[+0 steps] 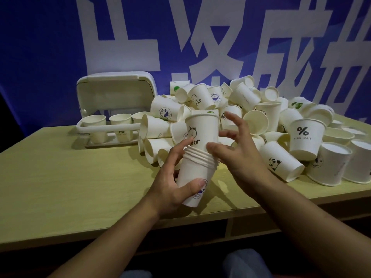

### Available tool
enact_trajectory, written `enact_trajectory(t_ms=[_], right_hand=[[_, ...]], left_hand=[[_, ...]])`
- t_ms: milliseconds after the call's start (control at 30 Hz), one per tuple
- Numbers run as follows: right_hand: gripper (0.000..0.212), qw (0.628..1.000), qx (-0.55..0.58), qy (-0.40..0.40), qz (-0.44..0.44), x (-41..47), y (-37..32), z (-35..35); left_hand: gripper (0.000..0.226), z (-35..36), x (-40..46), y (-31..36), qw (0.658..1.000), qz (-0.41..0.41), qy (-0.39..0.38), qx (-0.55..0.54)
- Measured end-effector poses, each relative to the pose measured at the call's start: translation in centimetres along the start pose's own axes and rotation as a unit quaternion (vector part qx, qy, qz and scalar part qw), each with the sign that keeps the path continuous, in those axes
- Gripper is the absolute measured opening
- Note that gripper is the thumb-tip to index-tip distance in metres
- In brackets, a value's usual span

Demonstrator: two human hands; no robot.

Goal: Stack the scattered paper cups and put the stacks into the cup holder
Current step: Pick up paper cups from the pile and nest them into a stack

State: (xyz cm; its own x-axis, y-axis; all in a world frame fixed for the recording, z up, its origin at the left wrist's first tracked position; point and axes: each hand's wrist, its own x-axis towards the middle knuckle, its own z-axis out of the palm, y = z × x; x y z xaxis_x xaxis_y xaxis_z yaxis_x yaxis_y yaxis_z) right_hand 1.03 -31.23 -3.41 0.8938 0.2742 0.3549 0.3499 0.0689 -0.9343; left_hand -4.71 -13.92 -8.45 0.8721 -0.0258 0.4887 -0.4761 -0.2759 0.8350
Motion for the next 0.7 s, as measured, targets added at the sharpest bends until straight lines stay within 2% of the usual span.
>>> enact_trajectory(t_ms=[33, 100, 233, 300, 367, 467, 567, 700], right_hand=[[0.069, 1.000, -0.002, -0.018, 0.006, 0.1, 0.0, 0.0], [0.066, 0.999, 0.001, -0.035, 0.016, 0.2, -0.1, -0.2], [0.019, 1.000, -0.016, -0.026, 0.006, 0.2, 0.0, -0.1], [0.021, 0.997, -0.058, -0.059, -0.007, -0.1, 0.0, 0.1], [0.021, 0.995, -0.062, -0.075, -0.015, -0.3, -0.1, 0.3], [0.022, 0.988, -0.131, -0.050, -0.065, 1.2, 0.0, 0.1], [0.034, 0.929, -0.334, -0.065, -0.149, 4.2, 0.0, -0.1], [0.054, 0.828, -0.515, -0.148, -0.163, 8.8, -0.3, 0.8]], left_hand=[[0.080, 0.0, 0.0, -0.1, 1.000, 0.000, 0.001, 0.000], [0.080, 0.0, 0.0, -0.2, 1.000, 0.005, 0.005, 0.004], [0.099, -0.1, 0.0, -0.6, 0.998, 0.005, 0.061, 0.009], [0.099, -0.1, 0.0, -0.5, 0.997, 0.011, 0.076, 0.007], [0.089, 0.1, 0.0, -0.4, 0.995, 0.036, 0.093, 0.012], [0.077, -0.5, -0.1, -0.2, 0.985, 0.064, 0.157, 0.017], [0.076, -2.3, -0.2, 0.0, 0.979, 0.061, 0.193, 0.034], [0.078, -5.3, -0.4, -0.1, 0.978, 0.030, 0.191, 0.080]])
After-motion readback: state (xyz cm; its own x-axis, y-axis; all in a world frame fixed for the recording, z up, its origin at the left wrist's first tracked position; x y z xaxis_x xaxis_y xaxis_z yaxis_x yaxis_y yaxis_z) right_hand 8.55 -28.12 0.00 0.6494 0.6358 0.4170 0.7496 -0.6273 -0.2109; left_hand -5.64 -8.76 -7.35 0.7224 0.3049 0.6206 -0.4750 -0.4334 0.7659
